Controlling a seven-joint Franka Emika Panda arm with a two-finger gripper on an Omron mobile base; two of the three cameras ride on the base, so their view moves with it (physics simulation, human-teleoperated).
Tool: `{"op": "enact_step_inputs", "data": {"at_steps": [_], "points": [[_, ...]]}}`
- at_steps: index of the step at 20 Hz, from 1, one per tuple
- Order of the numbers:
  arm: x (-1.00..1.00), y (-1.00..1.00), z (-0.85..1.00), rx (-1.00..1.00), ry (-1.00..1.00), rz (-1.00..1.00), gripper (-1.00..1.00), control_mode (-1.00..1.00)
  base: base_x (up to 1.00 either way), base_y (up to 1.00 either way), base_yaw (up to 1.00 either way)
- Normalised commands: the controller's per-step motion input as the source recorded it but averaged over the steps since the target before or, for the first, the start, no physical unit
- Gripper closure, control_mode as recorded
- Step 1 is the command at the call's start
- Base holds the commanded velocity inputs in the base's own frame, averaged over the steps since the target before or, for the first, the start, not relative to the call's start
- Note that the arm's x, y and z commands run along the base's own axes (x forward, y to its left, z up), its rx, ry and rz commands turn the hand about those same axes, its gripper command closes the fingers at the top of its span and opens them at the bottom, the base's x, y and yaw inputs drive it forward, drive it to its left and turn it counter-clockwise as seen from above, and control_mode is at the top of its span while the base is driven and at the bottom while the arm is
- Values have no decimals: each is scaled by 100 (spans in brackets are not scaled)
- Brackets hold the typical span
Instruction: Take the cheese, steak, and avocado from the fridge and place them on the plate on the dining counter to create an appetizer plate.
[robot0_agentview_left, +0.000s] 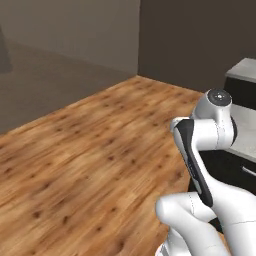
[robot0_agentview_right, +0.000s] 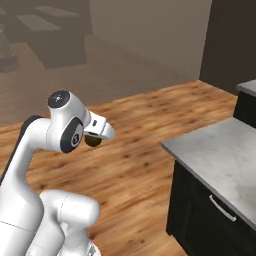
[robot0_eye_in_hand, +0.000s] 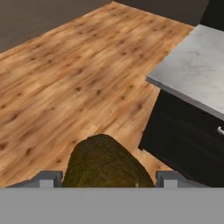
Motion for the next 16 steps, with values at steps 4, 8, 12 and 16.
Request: {"op": "enact_step_inputs", "data": {"at_steps": [4,8,12,16], "points": [[0,0,0,0,0,0,100,100,100,46,-38],[0,0,0,0,0,0,100,100,100,42,-40],[0,0,0,0,0,0,100,100,100,40,-42],[0,0,0,0,0,0,100,100,100,35,-44]]}}
